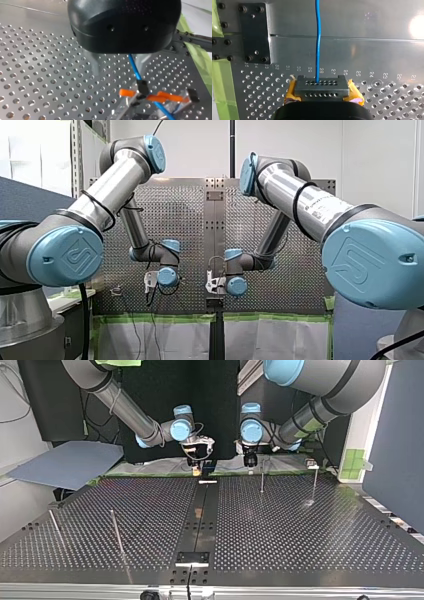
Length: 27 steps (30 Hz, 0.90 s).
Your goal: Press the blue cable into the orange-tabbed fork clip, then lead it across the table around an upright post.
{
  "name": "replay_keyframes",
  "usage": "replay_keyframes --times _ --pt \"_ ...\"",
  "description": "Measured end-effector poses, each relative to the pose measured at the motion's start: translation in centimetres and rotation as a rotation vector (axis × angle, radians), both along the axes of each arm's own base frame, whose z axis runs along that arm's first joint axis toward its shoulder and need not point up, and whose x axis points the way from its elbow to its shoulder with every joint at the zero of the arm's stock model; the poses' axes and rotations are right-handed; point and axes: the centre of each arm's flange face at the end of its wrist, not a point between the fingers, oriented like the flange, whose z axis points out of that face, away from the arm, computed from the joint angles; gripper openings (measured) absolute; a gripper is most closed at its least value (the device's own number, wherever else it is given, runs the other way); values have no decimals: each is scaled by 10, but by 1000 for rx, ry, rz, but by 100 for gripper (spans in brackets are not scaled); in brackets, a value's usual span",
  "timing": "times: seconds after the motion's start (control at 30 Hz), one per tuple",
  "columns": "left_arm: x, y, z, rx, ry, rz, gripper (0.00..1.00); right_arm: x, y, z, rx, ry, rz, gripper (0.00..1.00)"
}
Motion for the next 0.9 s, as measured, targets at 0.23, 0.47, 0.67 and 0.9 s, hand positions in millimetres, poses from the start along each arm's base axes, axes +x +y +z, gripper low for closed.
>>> replay_keyframes --times 0.23,0.47,0.67,0.9 --pt "-1 -2 0 0 -2 -3 2 0 0 0 0 0 0 0" --pt "-1 -2 0 1 -2 -4 0 0 0 0 1 0 1 0" --pt "-2 -3 0 3 2 -8 0 -1 -1 0 0 4 0 0" --pt "0 -11 7 22 18 -21 0 1 -6 17 -25 16 2 0"
